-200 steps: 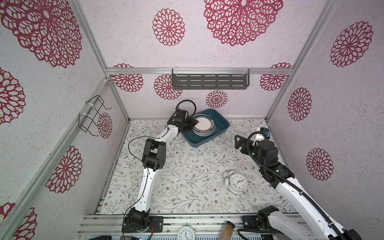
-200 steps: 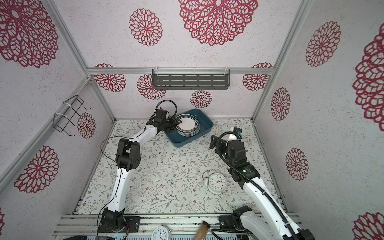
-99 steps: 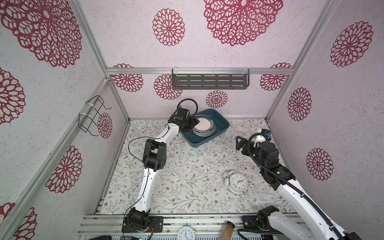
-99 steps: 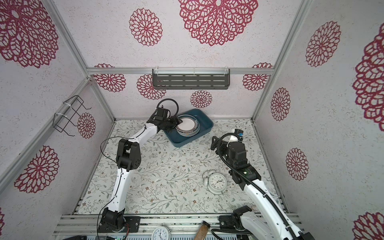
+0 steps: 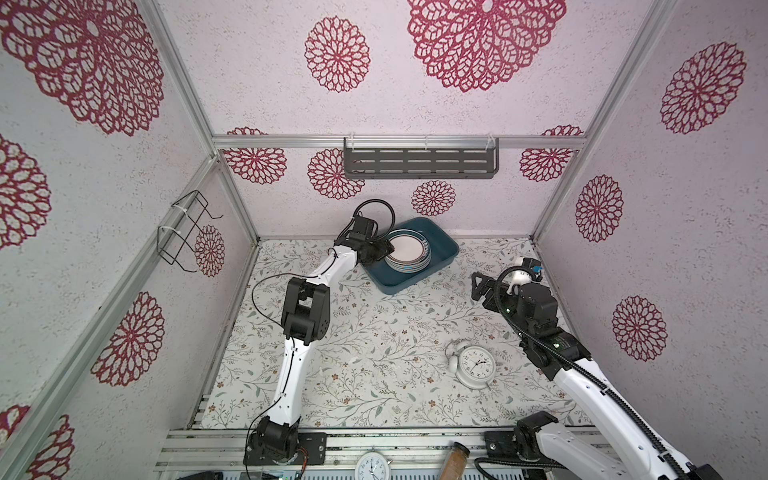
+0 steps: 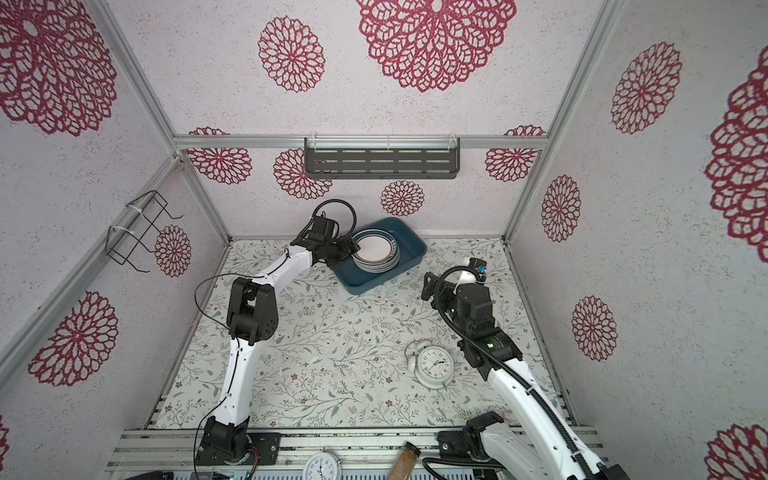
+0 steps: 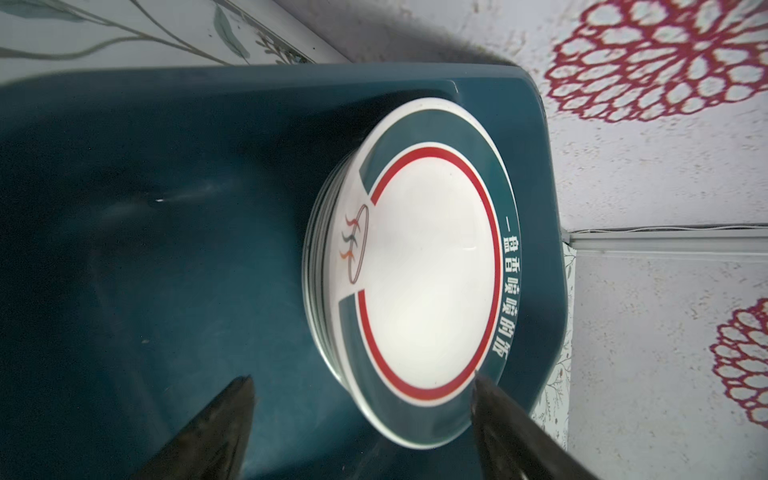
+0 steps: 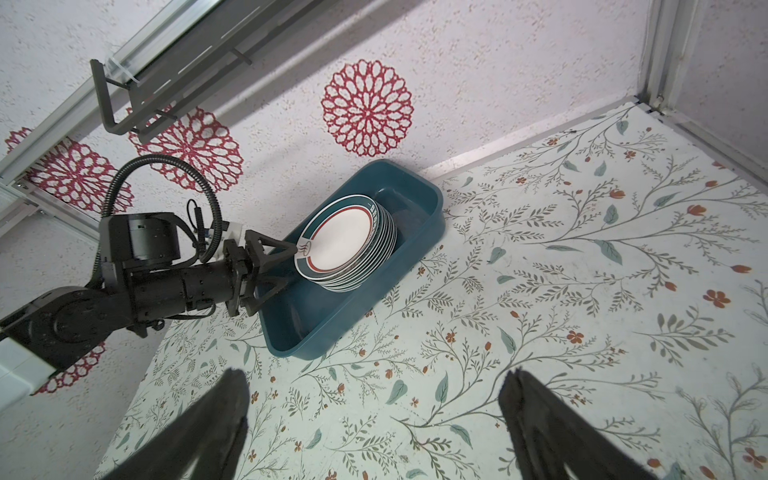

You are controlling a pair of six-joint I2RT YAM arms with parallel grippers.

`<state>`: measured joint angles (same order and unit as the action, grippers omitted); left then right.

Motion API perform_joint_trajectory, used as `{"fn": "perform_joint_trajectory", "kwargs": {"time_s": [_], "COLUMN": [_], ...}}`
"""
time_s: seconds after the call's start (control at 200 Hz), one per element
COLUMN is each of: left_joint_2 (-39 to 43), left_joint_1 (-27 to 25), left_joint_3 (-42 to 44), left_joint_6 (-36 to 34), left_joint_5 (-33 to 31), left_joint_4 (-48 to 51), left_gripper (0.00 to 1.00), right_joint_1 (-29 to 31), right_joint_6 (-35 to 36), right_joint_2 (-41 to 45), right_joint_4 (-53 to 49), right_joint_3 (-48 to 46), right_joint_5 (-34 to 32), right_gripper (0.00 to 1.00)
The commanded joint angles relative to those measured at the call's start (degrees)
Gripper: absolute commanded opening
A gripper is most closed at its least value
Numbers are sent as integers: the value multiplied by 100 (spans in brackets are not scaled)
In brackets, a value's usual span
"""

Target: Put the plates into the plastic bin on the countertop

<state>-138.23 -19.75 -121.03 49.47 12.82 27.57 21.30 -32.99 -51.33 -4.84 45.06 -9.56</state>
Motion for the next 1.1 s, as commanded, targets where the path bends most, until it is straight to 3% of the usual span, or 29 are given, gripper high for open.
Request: {"fn": "perform_joint_trajectory", "kwargs": {"time_s": [0.0,0.145,0.285,0.44,0.64,0.725,0.826,0.936,1.096], "left_joint_2": [796,1564,2484,3718,5406,6116,7080,8139,8956], "left_joint_1": [-18,-5,38,133,319,683,1104,1487,2053], "left_joint_3": [405,1093,2113,3429,5128,5775,6629,7910,9288], "left_joint_6": [-349,-833,-1261,-1578,-2086,-2257,-2490,-2956,-3258], "left_joint_5": [-195,-389,-646,-1109,-2332,-2378,-2852,-3455,-3591], "left_joint_4": [-528,-789,-1228,-1776,-2067,-2073,-2058,-2823,-3779], "left_gripper": [87,90,100,97,97,97,97,97,97], "right_joint_1": [-25,-43,-65,-135,-331,-503,-705,-1025,-1749], "right_joint_6": [68,244,505,751,1565,1899,2152,2432,2397], "right_joint_2": [145,117,93,7,-165,-234,-278,-271,-423], "right_joint_4": [-56,-192,-228,-256,-247,-224,-78,193,1052], "right_joint_3": [4,25,38,39,-41,-114,-346,-723,-1404], "right_joint_5": [-242,-422,-573,-753,-1341,-1532,-2003,-2090,-2035], "right_gripper": [99,99,99,99,99,99,99,99,99]}}
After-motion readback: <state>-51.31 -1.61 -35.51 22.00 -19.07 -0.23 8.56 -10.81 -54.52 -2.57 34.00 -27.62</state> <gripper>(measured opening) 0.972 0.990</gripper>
